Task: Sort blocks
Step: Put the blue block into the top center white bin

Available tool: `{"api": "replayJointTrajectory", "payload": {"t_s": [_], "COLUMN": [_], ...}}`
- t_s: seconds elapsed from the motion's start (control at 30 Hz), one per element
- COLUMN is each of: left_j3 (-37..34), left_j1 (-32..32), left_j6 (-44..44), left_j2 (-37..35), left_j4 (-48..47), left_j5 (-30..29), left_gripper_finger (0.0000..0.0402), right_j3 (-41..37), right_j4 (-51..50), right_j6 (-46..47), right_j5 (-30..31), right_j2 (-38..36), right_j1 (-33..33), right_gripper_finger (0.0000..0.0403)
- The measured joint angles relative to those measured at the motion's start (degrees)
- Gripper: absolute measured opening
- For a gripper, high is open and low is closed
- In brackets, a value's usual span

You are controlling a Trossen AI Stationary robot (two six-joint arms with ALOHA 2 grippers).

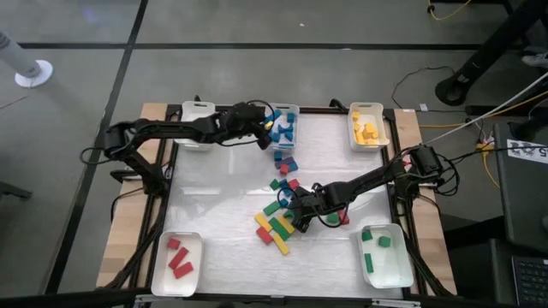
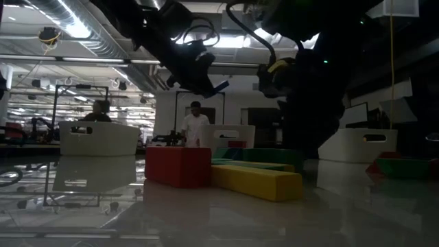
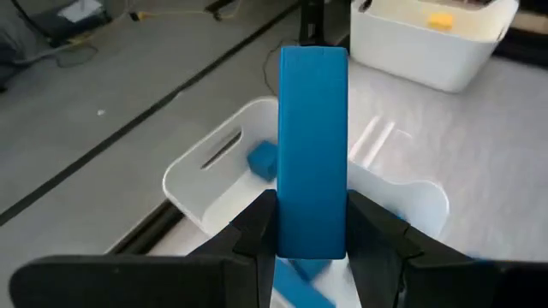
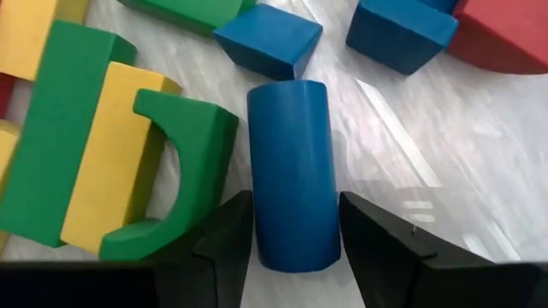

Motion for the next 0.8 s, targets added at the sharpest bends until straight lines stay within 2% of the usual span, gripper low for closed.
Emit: {"api": "replayJointTrajectory", "payload": {"t_s": [0.17, 0.5, 0.67, 0.8], "left_j3": [0.0, 0.0, 0.0, 0.0], "left_j1": [-0.4, -0.4, -0.9, -2.4], "left_j6": [2.5, -0.3, -0.1, -0.4], "left_j2": [1.9, 3.9, 2.2, -1.5], "left_j4": [2.0, 2.1, -0.1, -6.5], "left_j5": [0.8, 0.5, 1.2, 3.1], "left_gripper_finger": [0.0114, 0.0204, 0.0212, 0.0207], "right_j3": [0.0, 0.0, 0.0, 0.0], "right_j4": [0.3, 0.7, 0.6, 0.5], "right_j6": [0.0, 0.0, 0.0, -0.1], "right_j5": [-0.1, -0.5, -0.6, -0.6], "right_j2": [0.0, 0.0, 0.0, 0.0], "right_j1": [0.0, 0.0, 0.0, 0.0], "right_gripper_finger": [0.0177, 0.0177, 0.0177, 0.0161]}}
